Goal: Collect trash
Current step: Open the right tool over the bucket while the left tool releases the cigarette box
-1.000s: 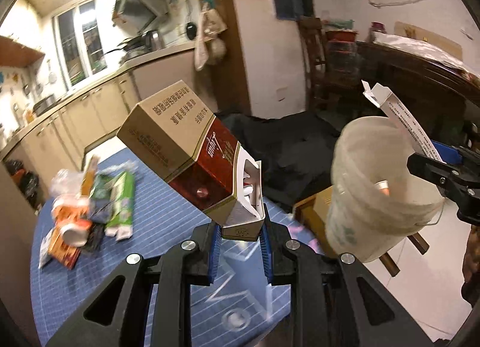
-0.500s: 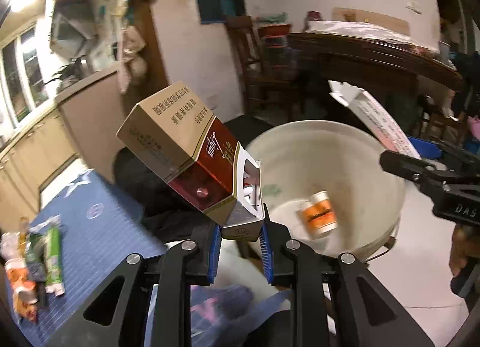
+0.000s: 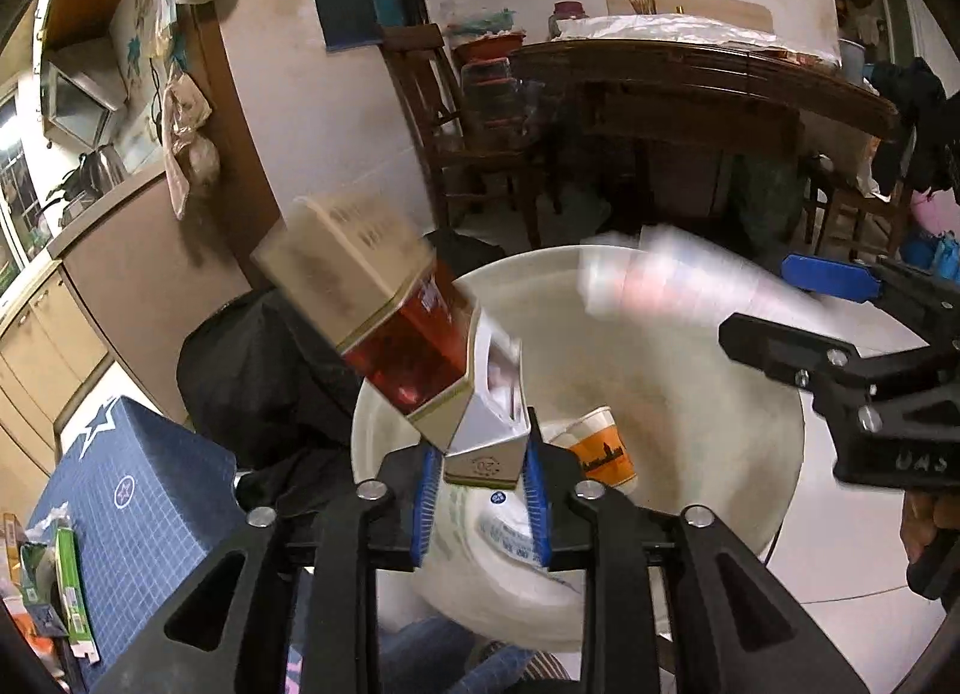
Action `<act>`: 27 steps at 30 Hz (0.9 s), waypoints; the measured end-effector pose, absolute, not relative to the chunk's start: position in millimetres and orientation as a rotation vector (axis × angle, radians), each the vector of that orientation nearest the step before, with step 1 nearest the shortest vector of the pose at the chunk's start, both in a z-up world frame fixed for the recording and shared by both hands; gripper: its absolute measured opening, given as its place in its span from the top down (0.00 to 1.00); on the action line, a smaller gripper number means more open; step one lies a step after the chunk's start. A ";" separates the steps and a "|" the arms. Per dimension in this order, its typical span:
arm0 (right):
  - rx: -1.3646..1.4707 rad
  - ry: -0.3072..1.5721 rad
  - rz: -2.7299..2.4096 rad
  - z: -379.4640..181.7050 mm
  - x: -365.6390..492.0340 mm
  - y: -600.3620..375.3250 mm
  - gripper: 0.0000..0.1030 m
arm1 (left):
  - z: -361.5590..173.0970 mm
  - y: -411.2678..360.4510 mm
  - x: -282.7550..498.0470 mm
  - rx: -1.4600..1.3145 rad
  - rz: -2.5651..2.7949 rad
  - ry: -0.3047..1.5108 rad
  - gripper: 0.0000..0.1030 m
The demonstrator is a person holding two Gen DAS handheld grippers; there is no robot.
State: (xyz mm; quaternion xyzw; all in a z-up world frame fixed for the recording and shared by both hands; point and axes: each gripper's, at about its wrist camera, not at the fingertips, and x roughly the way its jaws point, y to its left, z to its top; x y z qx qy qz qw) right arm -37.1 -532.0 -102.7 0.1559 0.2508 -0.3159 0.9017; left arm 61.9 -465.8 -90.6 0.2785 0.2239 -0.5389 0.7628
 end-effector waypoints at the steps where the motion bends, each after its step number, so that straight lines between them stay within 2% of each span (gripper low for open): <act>1: 0.320 0.516 -0.656 -102.9 -37.2 -531.7 0.17 | -91.3 -467.1 62.4 0.605 -1.169 0.488 0.67; 15: 0.335 0.502 -0.630 -99.7 -35.6 -535.5 0.17 | -89.2 -460.4 66.8 0.596 -1.136 0.506 0.67; 27: 0.307 0.476 -0.560 -89.8 -3.3 -512.0 0.17 | -82.9 -411.3 96.8 0.547 -1.014 0.522 0.66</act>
